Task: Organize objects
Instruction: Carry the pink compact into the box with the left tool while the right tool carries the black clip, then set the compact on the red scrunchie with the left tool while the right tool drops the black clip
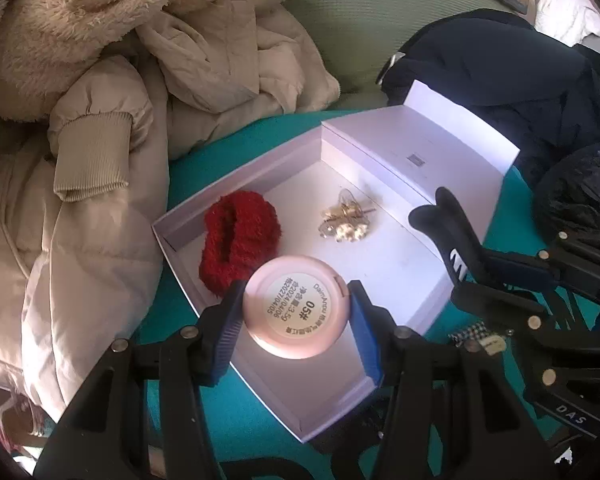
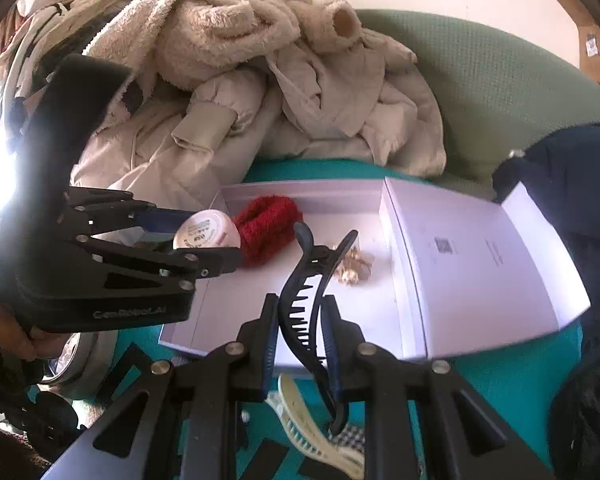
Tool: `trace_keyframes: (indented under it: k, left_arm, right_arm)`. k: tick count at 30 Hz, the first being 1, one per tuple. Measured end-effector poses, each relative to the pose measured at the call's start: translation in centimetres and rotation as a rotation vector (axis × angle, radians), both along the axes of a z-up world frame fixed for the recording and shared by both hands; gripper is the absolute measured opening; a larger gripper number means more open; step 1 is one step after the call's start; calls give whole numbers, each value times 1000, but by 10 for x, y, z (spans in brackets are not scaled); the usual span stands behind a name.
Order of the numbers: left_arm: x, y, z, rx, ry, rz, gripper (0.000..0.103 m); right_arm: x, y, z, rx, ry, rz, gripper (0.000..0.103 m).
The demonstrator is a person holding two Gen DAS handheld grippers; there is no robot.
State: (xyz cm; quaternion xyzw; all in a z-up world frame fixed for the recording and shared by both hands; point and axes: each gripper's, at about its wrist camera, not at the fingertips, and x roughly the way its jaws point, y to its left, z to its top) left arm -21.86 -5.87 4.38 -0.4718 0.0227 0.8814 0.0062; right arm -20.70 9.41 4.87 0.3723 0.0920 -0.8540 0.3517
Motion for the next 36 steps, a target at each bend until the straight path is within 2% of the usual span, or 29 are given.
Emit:
trace_keyframes:
  k: [22, 27, 33, 36]
  left_arm:
    - [-71, -27, -15, 7, 3, 45, 49]
    - [-86, -35, -21, -1, 1, 60, 49]
    - [-102, -39, -30, -47, 13, 71, 49]
    - [-111, -41, -36, -39, 5, 74, 49]
  right_arm:
    - [-71, -44, 1, -6, 6, 42, 20]
    - [-89, -56, -5, 8, 6, 48, 20]
    - [-107, -69, -16, 42, 9, 56, 20]
    - [-115, -72, -23, 51, 0, 52, 20]
